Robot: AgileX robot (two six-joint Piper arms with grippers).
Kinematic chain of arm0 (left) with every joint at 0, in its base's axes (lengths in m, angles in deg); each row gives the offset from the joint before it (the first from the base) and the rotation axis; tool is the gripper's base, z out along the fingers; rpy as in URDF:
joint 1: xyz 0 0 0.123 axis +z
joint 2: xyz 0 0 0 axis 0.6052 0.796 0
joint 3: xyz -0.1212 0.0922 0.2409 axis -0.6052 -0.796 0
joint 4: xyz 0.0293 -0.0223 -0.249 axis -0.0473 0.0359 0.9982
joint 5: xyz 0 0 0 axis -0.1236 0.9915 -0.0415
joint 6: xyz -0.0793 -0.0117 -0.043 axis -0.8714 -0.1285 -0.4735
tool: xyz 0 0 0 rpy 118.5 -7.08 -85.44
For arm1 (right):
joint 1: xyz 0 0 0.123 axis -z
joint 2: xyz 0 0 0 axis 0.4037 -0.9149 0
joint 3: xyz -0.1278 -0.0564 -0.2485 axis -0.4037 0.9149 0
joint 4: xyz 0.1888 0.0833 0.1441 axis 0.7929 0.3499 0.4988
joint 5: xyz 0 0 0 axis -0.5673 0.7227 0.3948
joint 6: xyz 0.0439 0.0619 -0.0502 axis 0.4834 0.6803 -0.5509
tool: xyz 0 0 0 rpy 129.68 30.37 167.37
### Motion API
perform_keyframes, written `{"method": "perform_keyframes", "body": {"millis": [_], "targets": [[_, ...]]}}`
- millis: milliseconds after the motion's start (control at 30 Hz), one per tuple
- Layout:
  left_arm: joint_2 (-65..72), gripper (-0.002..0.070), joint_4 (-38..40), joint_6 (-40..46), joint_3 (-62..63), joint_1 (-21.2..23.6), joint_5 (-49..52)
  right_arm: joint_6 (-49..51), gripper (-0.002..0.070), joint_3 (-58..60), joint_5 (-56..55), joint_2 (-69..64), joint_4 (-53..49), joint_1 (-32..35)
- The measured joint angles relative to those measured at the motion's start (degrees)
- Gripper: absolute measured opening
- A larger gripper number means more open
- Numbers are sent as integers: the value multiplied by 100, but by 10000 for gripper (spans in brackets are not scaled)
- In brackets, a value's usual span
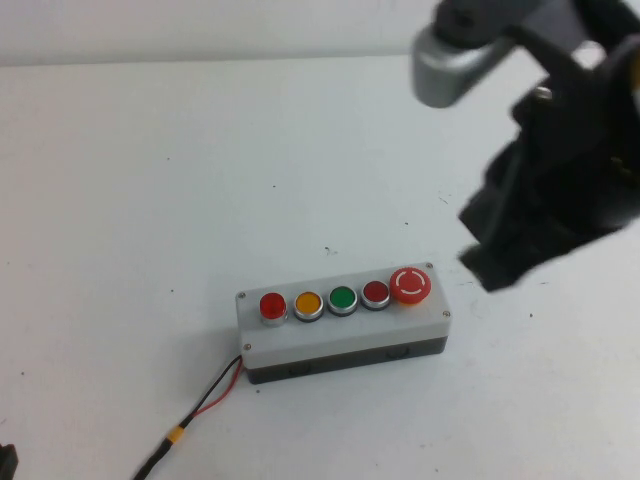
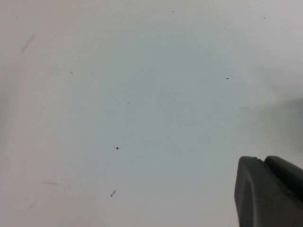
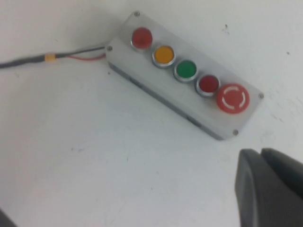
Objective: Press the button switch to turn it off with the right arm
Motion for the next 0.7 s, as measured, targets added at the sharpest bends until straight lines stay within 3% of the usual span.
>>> {"method": "perform_keyframes", "body": {"millis": [200,533,700], "targets": [[0,-2,0,0,0,0,0,47,-16,1353,72,1600,140,0],[0,-2,0,0,0,0,0,47,-16,2713,84,3202,98,0],[0,-2,0,0,0,0,0,70,-16,3966,-1286,3491,-428,75]]}}
